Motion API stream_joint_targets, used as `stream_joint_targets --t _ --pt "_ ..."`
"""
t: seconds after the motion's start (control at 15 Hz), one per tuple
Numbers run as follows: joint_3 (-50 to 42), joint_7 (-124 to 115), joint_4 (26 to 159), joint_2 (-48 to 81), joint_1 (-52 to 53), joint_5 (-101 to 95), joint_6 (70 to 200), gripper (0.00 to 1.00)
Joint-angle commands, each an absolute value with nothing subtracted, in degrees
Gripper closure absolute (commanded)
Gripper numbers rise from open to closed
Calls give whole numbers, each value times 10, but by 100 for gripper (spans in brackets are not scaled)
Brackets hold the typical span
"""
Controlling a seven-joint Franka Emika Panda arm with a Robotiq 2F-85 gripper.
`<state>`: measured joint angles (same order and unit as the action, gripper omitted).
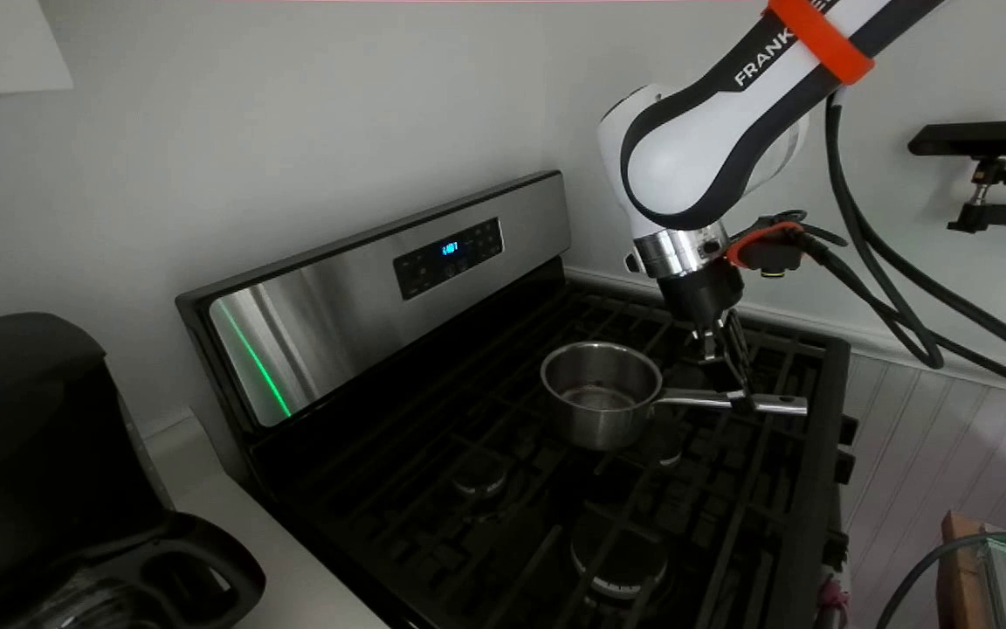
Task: Move the silver pot to the left
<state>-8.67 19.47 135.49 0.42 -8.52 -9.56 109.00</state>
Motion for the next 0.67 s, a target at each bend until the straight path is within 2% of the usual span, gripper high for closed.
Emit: stream_joint_targets --t 0.0,0.6 --pt "-73 219 1345 5 -73 -103 1097 93" --pt "-44 238 1307 25 -49 -92 1104 93"
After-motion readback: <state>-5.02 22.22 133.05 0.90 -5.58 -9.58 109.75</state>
